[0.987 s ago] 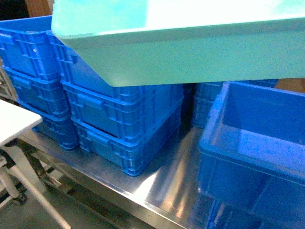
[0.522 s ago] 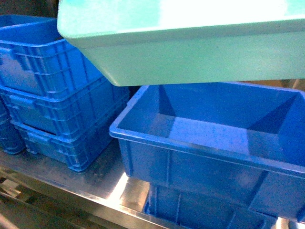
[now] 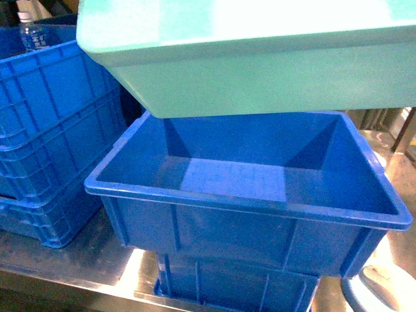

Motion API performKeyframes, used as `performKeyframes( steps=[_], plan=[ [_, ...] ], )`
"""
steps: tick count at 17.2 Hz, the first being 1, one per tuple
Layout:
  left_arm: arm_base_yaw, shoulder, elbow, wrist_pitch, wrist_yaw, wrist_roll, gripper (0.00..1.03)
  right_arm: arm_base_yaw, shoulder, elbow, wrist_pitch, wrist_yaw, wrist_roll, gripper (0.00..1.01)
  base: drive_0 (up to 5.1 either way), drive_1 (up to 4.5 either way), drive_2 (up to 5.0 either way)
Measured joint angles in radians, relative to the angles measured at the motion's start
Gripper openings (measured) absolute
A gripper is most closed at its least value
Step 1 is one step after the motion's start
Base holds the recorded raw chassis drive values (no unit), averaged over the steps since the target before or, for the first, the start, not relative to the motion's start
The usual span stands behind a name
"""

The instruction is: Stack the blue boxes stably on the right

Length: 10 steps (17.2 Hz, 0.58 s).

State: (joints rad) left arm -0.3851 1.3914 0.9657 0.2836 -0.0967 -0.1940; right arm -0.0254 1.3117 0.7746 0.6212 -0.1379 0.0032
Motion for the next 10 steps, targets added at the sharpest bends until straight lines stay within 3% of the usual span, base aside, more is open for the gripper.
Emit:
performKeyframes(
  steps=[2, 10],
  plan=[
    [0.000, 0.000, 0.000, 0.001, 0.000, 0.000, 0.02, 0.000, 0.000, 0.000, 0.000, 0.000, 0.000, 0.02, -0.3, -0.34, -0.3],
    [0.000, -0.006, 0.000, 0.000, 0.000, 0.000, 0.02, 0.000, -0.005, 0.000, 0.002, -0.002, 0.000, 0.02, 0.0, 4.28, -4.3]
  ],
)
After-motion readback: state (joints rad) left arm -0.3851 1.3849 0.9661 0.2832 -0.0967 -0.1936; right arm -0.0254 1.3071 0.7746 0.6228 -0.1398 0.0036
